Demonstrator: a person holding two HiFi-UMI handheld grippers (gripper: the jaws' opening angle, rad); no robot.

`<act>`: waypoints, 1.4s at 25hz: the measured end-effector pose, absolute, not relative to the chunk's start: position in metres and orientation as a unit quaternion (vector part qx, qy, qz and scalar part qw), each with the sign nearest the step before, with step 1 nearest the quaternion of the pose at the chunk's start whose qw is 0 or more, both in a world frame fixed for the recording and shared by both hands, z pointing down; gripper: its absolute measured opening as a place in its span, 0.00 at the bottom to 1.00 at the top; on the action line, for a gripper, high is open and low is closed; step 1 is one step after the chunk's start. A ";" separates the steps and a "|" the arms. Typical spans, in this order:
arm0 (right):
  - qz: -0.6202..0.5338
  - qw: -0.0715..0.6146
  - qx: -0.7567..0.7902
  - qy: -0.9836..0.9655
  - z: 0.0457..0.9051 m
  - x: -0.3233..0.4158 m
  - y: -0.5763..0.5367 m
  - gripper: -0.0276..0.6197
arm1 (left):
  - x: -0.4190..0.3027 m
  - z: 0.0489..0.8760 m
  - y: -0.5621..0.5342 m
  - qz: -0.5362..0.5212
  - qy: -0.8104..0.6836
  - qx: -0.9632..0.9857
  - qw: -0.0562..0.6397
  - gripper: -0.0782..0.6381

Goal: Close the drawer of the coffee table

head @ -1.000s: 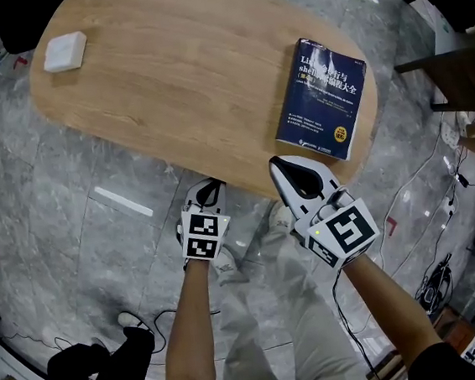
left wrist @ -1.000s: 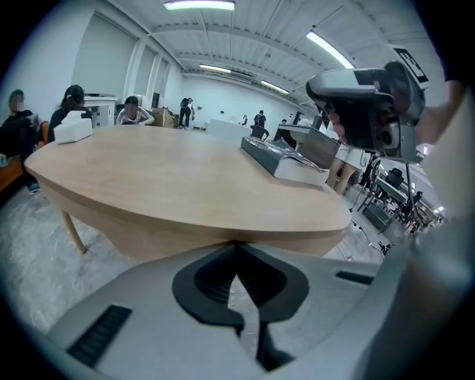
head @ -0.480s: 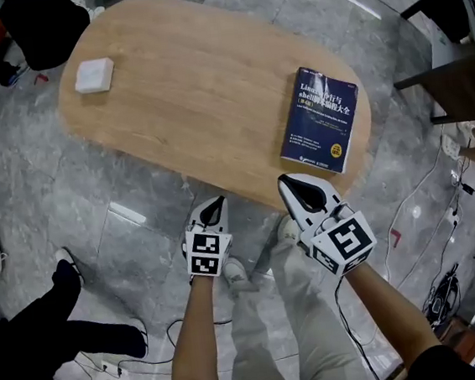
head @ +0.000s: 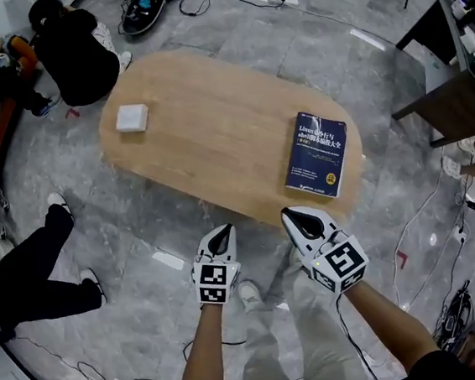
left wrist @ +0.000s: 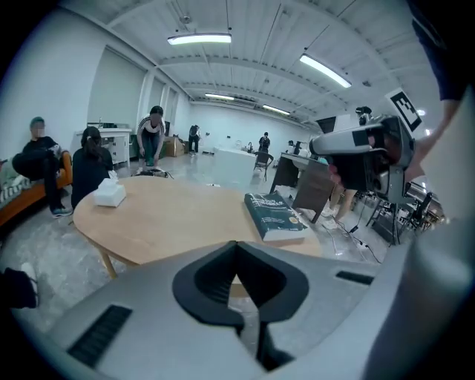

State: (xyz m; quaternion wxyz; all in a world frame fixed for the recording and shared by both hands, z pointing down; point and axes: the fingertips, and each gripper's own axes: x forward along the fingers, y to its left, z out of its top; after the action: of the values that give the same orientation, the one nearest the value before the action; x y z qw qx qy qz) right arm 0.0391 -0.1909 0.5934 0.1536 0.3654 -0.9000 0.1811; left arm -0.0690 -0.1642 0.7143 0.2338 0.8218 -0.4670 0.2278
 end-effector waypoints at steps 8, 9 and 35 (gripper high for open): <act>0.166 0.160 0.356 -0.906 0.537 0.035 -0.158 0.06 | -0.080 0.619 -0.142 0.198 -0.483 0.826 0.211 0.11; 0.163 0.164 0.355 -0.906 0.531 0.036 -0.154 0.06 | -0.079 0.607 -0.139 0.194 -0.484 0.828 0.207 0.11; 0.095 0.114 0.343 -0.928 0.353 -0.014 -0.093 0.06 | -0.095 0.357 -0.086 0.088 -0.507 0.851 0.105 0.11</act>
State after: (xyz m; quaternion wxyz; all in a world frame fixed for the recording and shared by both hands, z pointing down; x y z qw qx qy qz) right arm -0.0139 -0.0930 0.3525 0.1141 0.3429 -0.9276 0.0945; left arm -0.0950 -0.0859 0.3575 0.1055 0.8511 -0.5068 0.0876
